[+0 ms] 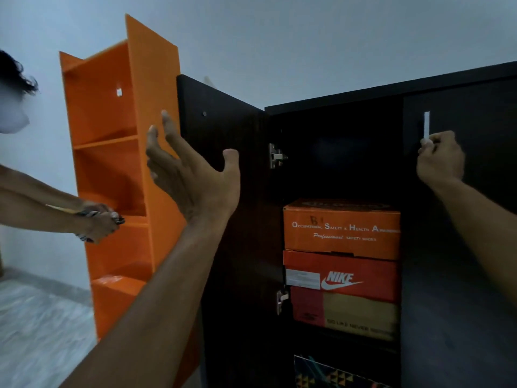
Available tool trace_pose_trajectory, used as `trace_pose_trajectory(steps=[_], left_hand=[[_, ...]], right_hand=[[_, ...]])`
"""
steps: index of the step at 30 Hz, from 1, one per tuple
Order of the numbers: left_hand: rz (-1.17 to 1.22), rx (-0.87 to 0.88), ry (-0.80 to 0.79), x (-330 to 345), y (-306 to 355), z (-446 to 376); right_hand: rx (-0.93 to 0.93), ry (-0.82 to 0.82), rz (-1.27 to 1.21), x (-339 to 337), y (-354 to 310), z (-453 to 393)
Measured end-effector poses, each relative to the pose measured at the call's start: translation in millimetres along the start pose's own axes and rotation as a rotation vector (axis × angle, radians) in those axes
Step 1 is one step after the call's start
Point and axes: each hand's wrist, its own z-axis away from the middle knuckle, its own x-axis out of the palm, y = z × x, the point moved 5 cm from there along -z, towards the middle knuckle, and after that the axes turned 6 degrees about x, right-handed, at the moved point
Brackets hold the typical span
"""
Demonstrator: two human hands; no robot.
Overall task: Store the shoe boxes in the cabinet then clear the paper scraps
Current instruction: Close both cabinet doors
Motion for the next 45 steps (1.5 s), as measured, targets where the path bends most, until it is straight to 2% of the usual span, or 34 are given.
trace_pose_trajectory(steps=[2, 4, 9, 13, 15, 18, 23, 29, 33, 35, 40, 45], left_hand=[[0.076, -0.119, -0.154, 7.0, -10.8, -5.6], [0.219, -0.232, -0.237, 15.4, -20.6, -12.0], [0.535, -0.416, -0.135, 12.7, -19.9, -11.6], [0.813, -0.616, -0.198, 19.0, -10.5, -3.3], [0.932, -0.694, -0.31, 24.7, 5.0, 4.4], [1.066, -0.695, -0.464, 42.3, 40.5, 28.1], [1.229, -0.702, -0.55, 88.4, 89.6, 74.1], [1.188, -0.507, -0.728, 141.5, 126.9, 97.3], [1.172, -0.449, -0.801, 170.7, 142.9, 102.8], [1.147, -0.457, -0.817, 185.3, 146.7, 105.3], [1.044, -0.458, -0.741, 215.0, 157.0, 107.5], [0.998, -0.463, -0.783, 247.9, 155.0, 112.9]], right_hand=[[0.014, -0.034, -0.005, -0.4, -0.5, -1.1], [0.029, -0.078, -0.013, -2.0, -3.1, -1.2], [0.038, -0.119, -0.001, -5.6, -6.8, -0.1], [0.026, -0.095, -0.003, -5.4, -9.6, 3.1], [0.022, -0.086, -0.004, -5.4, -10.1, 4.2], [0.007, -0.078, -0.024, -5.5, -7.7, 2.8], [-0.015, -0.124, -0.04, -7.1, -5.4, 0.1], [-0.019, -0.133, -0.072, -6.9, -2.3, -4.2], [-0.049, -0.161, -0.078, -7.5, -1.9, -7.9], [-0.036, -0.162, -0.082, -7.3, -1.0, -7.2], [-0.002, -0.128, -0.115, -3.5, 0.0, -9.8], [0.008, -0.112, -0.087, -5.1, 0.4, -9.4]])
